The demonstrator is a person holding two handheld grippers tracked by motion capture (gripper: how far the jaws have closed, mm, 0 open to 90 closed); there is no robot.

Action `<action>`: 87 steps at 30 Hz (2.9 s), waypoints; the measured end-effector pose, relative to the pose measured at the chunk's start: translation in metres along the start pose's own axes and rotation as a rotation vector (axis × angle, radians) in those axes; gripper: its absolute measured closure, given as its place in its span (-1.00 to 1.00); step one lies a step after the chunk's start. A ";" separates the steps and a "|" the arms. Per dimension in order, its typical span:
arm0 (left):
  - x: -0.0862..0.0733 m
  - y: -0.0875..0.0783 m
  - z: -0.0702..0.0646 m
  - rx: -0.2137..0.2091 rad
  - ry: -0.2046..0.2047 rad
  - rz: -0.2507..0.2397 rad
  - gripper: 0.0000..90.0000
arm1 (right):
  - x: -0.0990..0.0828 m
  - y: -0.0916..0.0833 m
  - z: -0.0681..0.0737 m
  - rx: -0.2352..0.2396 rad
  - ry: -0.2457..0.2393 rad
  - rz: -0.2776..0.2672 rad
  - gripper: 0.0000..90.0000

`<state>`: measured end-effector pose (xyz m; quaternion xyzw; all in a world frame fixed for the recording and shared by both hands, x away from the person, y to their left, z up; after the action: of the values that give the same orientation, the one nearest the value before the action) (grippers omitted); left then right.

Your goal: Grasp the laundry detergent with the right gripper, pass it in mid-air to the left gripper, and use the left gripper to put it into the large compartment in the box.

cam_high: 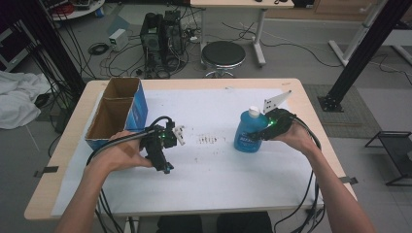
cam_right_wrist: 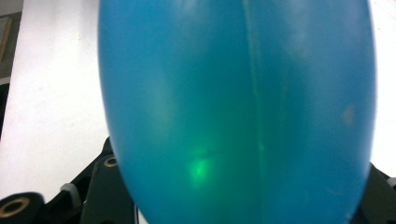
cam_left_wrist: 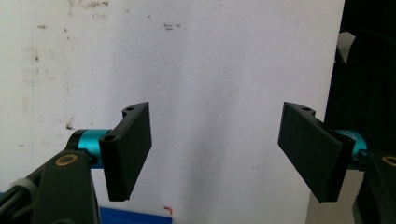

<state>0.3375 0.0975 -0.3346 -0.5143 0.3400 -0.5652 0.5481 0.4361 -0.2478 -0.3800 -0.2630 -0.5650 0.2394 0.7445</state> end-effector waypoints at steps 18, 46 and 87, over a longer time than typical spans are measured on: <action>0.006 -0.009 0.014 0.007 -0.002 0.002 -0.42 | 0.011 0.001 0.008 0.005 -0.031 0.010 0.01; 0.077 -0.050 0.062 -0.033 -0.019 -0.164 -0.42 | 0.064 0.033 0.047 0.127 -0.151 0.066 0.00; 0.126 -0.024 0.047 -0.068 0.018 -0.159 -0.42 | 0.077 0.060 0.056 0.187 -0.160 0.030 -0.01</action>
<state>0.3923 -0.0125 -0.2744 -0.5529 0.3219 -0.5995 0.4809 0.3975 -0.1458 -0.3525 -0.1809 -0.5940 0.3223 0.7145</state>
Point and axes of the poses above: each handheld gripper's, and its own axes: y roughly forward along the jaws, x roughly out of its top, z roughly to its left, the point moved 2 cm from there along y, roughly forward along the jaws, and after that the axes turned 12 degrees about x, right-handed, at the moved point
